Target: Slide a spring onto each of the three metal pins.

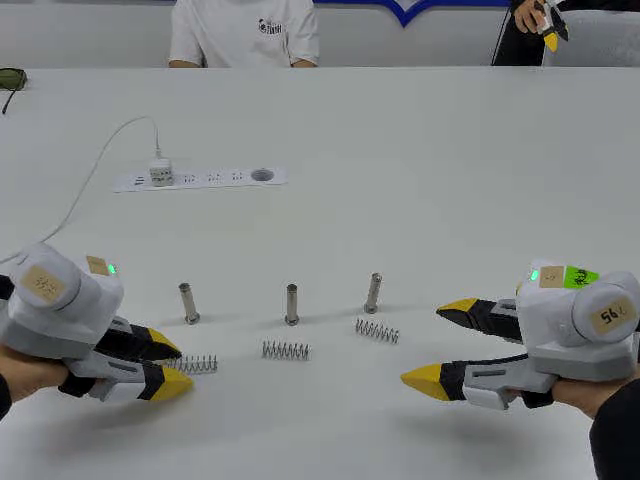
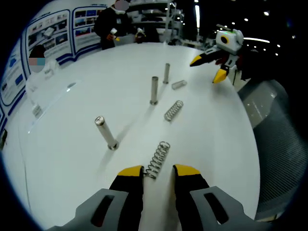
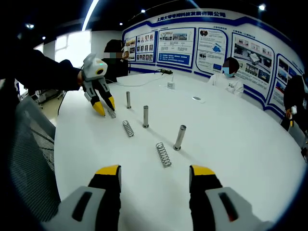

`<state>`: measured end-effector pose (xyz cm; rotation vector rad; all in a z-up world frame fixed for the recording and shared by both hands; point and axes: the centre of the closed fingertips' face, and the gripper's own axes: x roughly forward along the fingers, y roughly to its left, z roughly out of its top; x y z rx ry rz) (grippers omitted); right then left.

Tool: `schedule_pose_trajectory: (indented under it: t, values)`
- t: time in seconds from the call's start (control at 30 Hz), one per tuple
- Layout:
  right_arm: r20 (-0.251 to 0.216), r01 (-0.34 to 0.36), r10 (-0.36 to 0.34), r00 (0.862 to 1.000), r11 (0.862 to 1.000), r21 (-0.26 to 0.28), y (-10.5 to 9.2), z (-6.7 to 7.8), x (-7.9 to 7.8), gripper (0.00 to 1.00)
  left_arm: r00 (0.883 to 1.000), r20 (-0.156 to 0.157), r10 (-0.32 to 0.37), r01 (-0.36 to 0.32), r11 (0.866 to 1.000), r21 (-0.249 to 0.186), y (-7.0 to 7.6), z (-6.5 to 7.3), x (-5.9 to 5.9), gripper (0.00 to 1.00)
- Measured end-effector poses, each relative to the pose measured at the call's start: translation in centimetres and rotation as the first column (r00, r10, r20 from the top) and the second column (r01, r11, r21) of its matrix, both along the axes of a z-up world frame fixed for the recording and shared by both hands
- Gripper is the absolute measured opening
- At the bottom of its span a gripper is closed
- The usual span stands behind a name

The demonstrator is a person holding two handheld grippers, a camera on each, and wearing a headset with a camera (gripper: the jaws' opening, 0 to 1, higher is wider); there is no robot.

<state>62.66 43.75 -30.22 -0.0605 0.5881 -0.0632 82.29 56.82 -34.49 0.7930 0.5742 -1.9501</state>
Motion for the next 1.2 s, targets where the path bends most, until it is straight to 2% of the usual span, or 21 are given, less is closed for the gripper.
schedule_pose_trajectory:
  t: [0.2, 0.37, 0.7, 0.83, 1.03, 1.2]
  values:
    - [0.005, -0.011, 0.011, 1.0, 1.0, -0.002, 0.3, 0.2, 0.2, 0.57, 0.999, 0.038, 0.011, -0.01, 1.0, -0.024, 0.0, 0.0, 0.3, 0.18]
    - [0.008, -0.012, 0.012, 1.0, 1.0, 0.001, 0.3, 0.2, 0.2, 0.57, 0.997, 0.073, -0.01, 0.013, 0.999, -0.035, 0.0, -0.1, 0.4, 0.12]
    - [0.006, -0.023, 0.023, 1.0, 1.0, 0.002, 0.6, 0.3, 0.3, 0.55, 0.997, 0.076, -0.013, 0.016, 0.999, -0.041, -0.1, 0.0, 0.1, 0.1]
    - [0.004, -0.037, 0.037, 0.999, 0.999, 0.004, 1.0, 0.4, 0.6, 0.54, 0.997, 0.07, -0.026, 0.03, 0.997, -0.064, -0.3, 1.0, -0.5, 0.1]
    - [0.041, -0.055, 0.053, 0.998, 0.998, 0.037, 1.9, 1.3, 1.3, 0.5, 0.995, 0.072, -0.073, 0.079, 0.993, -0.089, -0.2, 1.9, -2.3, 0.1]
    - [0.027, -0.093, 0.092, 0.995, 0.995, 0.048, 3.3, 1.4, 1.9, 0.43, 0.991, 0.076, -0.108, 0.116, 0.988, -0.105, -0.2, 2.5, -3.6, 0.1]
